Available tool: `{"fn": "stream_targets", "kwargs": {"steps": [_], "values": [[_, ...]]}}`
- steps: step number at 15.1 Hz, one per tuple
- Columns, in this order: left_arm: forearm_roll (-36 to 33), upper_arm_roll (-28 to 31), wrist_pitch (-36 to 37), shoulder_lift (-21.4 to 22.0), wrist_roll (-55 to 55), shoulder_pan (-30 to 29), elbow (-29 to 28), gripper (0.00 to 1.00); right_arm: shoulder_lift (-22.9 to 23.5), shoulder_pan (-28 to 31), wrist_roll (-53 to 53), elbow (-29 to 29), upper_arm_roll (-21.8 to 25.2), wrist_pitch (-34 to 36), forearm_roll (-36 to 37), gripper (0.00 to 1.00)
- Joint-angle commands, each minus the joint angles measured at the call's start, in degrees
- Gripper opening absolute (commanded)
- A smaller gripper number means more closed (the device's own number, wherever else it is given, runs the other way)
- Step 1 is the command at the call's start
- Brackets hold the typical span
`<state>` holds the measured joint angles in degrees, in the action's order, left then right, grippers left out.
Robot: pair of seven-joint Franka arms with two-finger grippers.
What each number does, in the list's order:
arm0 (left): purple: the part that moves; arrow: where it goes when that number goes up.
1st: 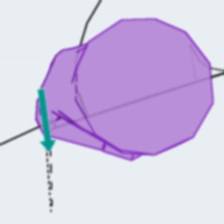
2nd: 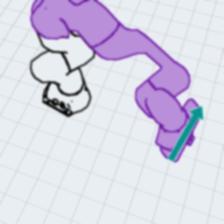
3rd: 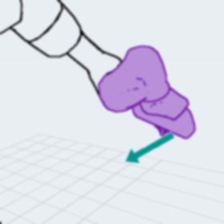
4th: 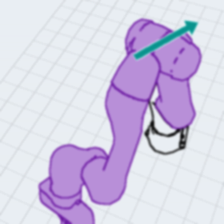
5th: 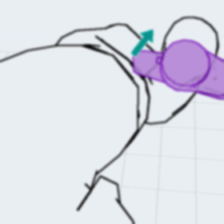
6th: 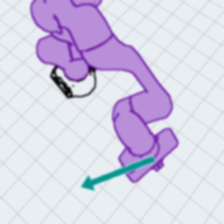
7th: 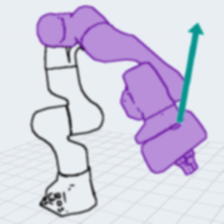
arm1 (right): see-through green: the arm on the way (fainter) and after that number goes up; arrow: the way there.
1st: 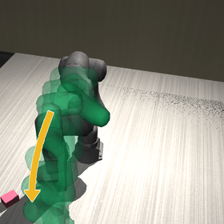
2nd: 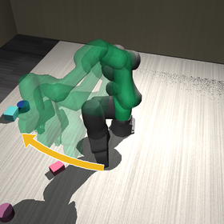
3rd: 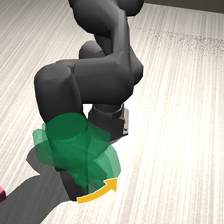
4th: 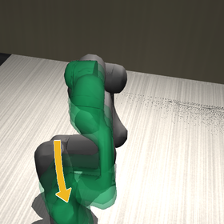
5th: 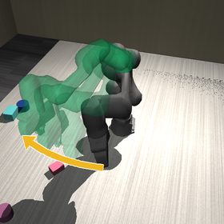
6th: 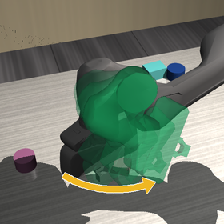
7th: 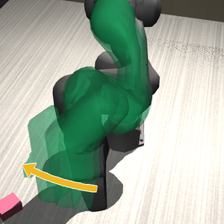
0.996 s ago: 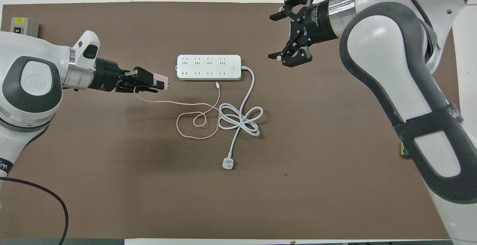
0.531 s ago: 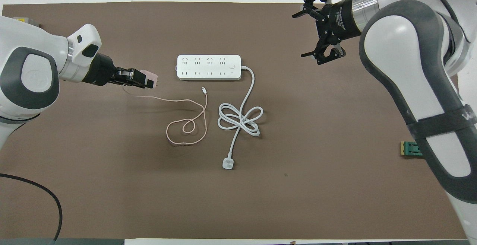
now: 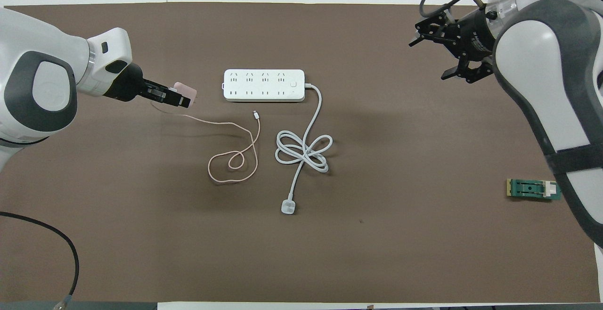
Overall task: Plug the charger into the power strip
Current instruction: 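Carry the charger with the left gripper to the power strip socket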
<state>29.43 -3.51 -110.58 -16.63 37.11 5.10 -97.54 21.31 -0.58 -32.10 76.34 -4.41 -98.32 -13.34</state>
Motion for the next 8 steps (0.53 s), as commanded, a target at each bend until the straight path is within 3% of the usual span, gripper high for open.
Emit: {"fn": "stream_targets", "kwargs": {"steps": [1, 4, 8], "values": [[-1.6, 0.4, -1.5, -1.2, 8.8, 1.5, 1.5, 0.00, -2.0, 0.8, 12.4, 0.6, -0.5, 3.1, 6.5, 1.00], [-9.4, 0.4, -3.3, -3.3, 18.4, 2.9, 5.1, 0.00, -3.8, 1.5, 23.6, 0.6, -0.4, 5.8, 10.9, 1.00], [-12.5, 0.4, -3.9, -4.1, 23.6, 4.2, 6.6, 0.00, -7.9, 2.1, 30.1, 1.6, -0.3, 9.9, 11.8, 1.00]]}}
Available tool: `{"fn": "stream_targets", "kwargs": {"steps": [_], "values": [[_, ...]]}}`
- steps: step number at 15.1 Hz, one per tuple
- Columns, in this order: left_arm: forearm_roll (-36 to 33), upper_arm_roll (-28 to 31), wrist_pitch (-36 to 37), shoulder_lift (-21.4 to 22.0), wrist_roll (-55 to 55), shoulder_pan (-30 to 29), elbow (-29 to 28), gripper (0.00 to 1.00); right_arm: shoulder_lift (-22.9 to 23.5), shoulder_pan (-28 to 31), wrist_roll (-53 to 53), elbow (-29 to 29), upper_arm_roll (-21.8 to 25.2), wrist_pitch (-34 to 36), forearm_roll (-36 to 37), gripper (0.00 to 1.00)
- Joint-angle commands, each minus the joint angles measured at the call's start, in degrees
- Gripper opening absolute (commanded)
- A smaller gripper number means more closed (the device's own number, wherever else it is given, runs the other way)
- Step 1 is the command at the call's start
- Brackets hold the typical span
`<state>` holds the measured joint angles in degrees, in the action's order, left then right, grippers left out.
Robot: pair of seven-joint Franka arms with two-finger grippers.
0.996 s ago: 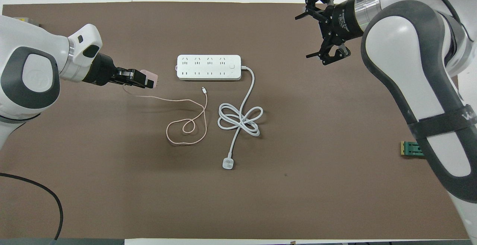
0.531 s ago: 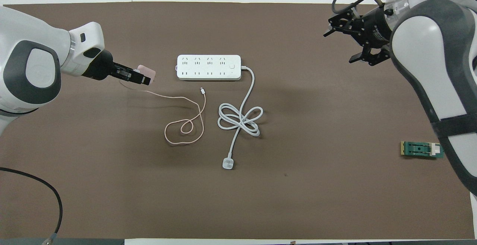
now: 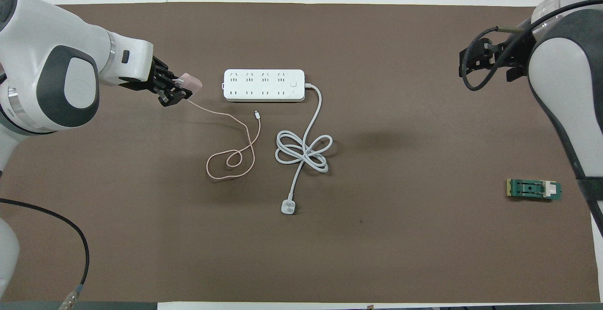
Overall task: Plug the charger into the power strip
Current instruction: 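Carry the charger with the left gripper to the power strip socket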
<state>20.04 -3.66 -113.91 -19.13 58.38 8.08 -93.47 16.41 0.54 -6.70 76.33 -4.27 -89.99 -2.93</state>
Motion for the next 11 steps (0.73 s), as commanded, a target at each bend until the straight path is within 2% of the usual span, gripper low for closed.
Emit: {"fn": "stream_targets", "kwargs": {"steps": [1, 3, 7, 10, 11], "values": [[-6.0, 0.6, -1.0, -2.5, 2.6, 1.4, 3.6, 0.00, -4.6, 1.0, 7.8, 2.9, -0.1, 1.6, 2.8, 1.00], [-7.8, 0.6, -1.6, -2.9, 2.4, 2.6, 4.5, 0.00, -7.6, 1.0, 11.8, 5.0, 0.2, 2.4, 4.6, 1.00], [-11.2, 0.6, -1.8, -2.9, 1.9, 5.3, 4.4, 0.00, -13.0, 0.9, 11.7, 8.3, 0.7, 5.6, 6.3, 1.00], [-12.1, 0.6, -3.8, -3.0, 1.9, 6.3, 4.4, 0.00, -17.5, 0.8, 11.5, 13.3, 1.6, 6.3, 5.9, 1.00], [-14.5, 0.5, -5.1, -3.0, 2.2, 6.5, 4.4, 0.00, -18.7, 0.8, 11.4, 15.1, 1.9, 6.1, 5.4, 1.00]]}}
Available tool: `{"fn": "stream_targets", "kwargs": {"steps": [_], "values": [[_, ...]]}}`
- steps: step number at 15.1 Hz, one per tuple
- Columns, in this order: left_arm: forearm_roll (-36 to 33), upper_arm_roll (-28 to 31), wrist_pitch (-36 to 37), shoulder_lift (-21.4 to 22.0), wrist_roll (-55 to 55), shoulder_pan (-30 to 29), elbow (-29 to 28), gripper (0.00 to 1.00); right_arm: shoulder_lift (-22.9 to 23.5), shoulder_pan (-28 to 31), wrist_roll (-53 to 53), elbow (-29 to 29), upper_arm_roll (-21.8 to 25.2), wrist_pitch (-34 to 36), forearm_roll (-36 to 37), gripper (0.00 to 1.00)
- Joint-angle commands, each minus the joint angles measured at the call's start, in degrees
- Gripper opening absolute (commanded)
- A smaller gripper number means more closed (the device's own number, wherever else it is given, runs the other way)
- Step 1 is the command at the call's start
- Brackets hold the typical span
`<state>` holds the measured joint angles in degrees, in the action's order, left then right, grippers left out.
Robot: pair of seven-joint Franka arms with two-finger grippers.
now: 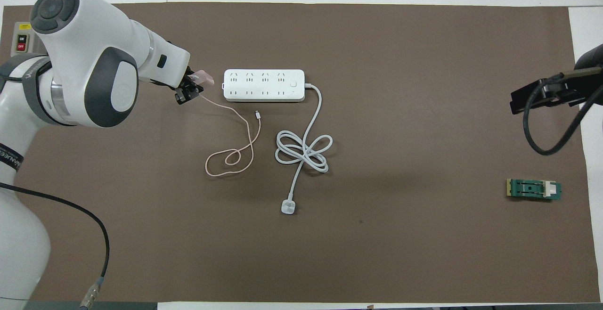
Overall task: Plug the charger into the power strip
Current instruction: 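Carry the charger with the left gripper to the power strip socket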
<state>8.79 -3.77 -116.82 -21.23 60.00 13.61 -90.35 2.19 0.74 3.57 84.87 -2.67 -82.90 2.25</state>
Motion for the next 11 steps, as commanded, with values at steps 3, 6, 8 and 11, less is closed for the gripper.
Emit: {"fn": "stream_targets", "kwargs": {"steps": [3, 6, 8, 11], "values": [[-6.2, 0.4, -5.0, -1.1, 0.8, 2.3, 0.6, 0.00, -5.1, 1.2, 1.1, 8.4, 0.4, -1.8, -0.1, 1.00], [-10.2, 0.3, -5.6, -2.6, 1.1, 2.5, 0.7, 0.00, -6.5, 2.4, 1.2, 11.7, 0.4, -5.3, -2.2, 1.00], [-10.3, 0.2, -7.3, -3.3, 3.9, 2.6, 0.7, 0.00, -6.7, 2.6, 1.1, 12.0, 0.4, -6.1, -2.4, 1.00], [-10.3, 0.2, -9.5, -4.6, 9.8, 2.4, 0.7, 0.00, -6.8, 3.6, 1.2, 11.5, 0.7, -6.7, -3.2, 1.00]]}}
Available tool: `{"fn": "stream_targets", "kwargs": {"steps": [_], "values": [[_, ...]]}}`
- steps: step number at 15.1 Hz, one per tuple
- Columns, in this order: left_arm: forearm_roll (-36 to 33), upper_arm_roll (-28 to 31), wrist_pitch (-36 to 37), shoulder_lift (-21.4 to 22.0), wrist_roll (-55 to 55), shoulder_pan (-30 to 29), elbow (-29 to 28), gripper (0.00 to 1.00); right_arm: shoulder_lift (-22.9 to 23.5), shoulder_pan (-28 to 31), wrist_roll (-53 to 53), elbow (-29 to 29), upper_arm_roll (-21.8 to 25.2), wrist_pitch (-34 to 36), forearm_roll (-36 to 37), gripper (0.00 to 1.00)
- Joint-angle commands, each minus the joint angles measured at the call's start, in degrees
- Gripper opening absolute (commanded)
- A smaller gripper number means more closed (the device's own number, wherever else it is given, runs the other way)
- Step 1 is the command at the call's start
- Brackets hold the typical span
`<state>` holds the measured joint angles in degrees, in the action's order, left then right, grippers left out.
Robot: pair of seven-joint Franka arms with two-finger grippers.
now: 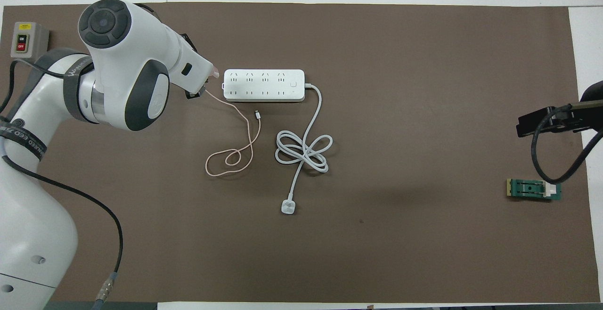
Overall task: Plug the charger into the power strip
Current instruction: 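Carry the charger with the left gripper to the power strip socket, then push the charger prongs into the power strip socket with the left gripper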
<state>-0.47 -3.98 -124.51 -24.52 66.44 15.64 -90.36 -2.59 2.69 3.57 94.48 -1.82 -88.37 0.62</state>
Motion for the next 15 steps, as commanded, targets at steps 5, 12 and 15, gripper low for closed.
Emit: {"fn": "stream_targets", "kwargs": {"steps": [5, 12, 15], "values": [[-0.7, 0.4, -2.5, -1.6, 3.3, 1.4, -0.8, 0.00, -1.7, 1.8, 1.4, 0.0, 0.2, -0.6, -1.7, 1.00], [-0.5, 0.5, -2.1, -0.9, 2.8, 2.7, -3.8, 0.00, -1.4, 2.0, 1.4, -1.9, 0.2, 2.3, -1.7, 1.00], [-0.5, 0.5, -2.7, -0.8, 2.6, 2.7, -4.6, 0.00, -1.5, 1.9, 1.4, -2.0, 0.2, 2.2, -1.6, 1.00]]}}
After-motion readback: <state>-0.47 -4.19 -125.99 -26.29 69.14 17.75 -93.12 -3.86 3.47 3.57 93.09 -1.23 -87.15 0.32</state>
